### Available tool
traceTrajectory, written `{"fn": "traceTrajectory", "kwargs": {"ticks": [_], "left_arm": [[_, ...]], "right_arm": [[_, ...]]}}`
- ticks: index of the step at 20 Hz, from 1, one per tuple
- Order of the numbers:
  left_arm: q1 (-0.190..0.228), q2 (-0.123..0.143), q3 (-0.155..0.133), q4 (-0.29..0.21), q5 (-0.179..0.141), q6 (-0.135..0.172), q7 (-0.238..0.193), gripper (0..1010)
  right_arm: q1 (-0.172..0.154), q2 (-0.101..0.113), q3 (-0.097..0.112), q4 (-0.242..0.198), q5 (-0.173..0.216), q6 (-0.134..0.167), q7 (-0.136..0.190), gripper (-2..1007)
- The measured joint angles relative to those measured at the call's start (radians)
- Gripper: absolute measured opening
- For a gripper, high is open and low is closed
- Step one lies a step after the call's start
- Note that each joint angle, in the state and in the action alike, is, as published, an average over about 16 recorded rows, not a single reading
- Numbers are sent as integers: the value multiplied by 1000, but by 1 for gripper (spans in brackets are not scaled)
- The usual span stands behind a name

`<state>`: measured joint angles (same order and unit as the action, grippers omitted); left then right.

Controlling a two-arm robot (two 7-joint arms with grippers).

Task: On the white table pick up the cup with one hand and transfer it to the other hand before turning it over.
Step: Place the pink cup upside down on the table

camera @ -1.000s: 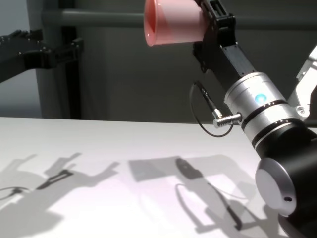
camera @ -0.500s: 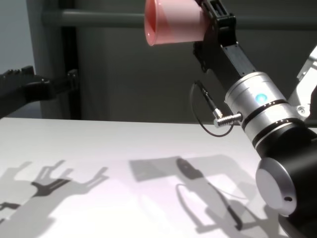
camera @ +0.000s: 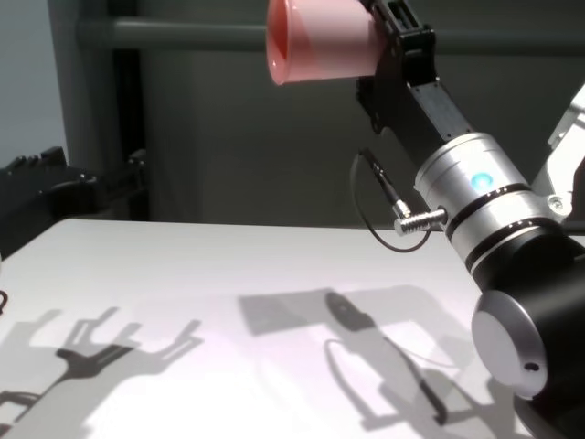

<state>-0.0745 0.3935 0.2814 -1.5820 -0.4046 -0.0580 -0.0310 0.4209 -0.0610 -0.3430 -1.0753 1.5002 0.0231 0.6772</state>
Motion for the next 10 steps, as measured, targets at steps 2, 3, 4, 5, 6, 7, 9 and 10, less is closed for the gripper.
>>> {"fn": "traceTrajectory", "kwargs": {"ticks": [2,3,4,5,6,7,9,10], "left_arm": [[10,-4,2,0,9,-9,-3,1001],[14,-5,3,0,15,-13,-5,1001],[18,-6,4,1,20,-17,-6,1001],[22,-7,6,1,26,-20,-8,1001],[26,-8,7,2,31,-23,-10,1001],[30,-8,8,3,37,-27,-11,1001],[37,-10,10,5,48,-33,-14,1001],[41,-10,10,6,54,-35,-15,1001]], "right_arm": [[0,0,0,0,0,0,0,738],[0,0,0,0,0,0,0,738],[0,0,0,0,0,0,0,738],[0,0,0,0,0,0,0,738],[0,0,0,0,0,0,0,738],[0,0,0,0,0,0,0,738],[0,0,0,0,0,0,0,738],[0,0,0,0,0,0,0,738]]}}
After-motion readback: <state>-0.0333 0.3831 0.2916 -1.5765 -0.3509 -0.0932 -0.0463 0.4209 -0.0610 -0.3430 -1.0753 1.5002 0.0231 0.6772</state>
